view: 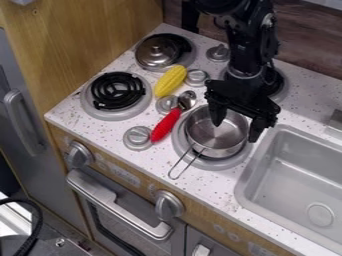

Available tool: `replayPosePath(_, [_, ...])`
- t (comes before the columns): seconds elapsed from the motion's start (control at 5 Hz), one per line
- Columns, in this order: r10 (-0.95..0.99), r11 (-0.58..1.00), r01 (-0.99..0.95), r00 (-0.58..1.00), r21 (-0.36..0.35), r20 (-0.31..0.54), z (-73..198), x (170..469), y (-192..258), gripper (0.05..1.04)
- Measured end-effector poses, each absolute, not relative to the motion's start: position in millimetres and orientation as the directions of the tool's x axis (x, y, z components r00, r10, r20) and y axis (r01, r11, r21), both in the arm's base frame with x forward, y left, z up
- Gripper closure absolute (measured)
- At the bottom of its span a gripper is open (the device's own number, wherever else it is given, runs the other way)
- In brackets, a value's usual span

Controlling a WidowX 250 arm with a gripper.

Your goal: Take the silver pot and put it to the lower left burner

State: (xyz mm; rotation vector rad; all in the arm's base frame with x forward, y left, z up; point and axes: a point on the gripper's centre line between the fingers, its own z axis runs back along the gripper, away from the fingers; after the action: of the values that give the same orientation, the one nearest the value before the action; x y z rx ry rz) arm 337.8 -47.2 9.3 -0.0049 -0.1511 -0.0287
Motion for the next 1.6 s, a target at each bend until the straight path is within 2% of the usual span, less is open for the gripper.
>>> replayPosePath(0.2, [-0.028, 1.0, 0.028, 0.993, 0.0, 0.111, -3, 332, -48, 0.083])
replayPosePath(0.6, [-0.023, 0.998, 0.027, 0.997, -0.051, 0.07, -33, 348, -58, 0.083])
replayPosePath(1.0, [-0.038, 0.999, 0.039, 0.998, -0.018, 0.057, -58, 368, -55, 0.117])
replayPosePath(1.4, [-0.013, 1.0, 0.013, 0.997, 0.001, 0.08, -58, 373, -45, 0.682])
replayPosePath(1.6, [-0.025, 1.0, 0.024, 0.997, 0.017, 0.07, -57, 369, -42, 0.901])
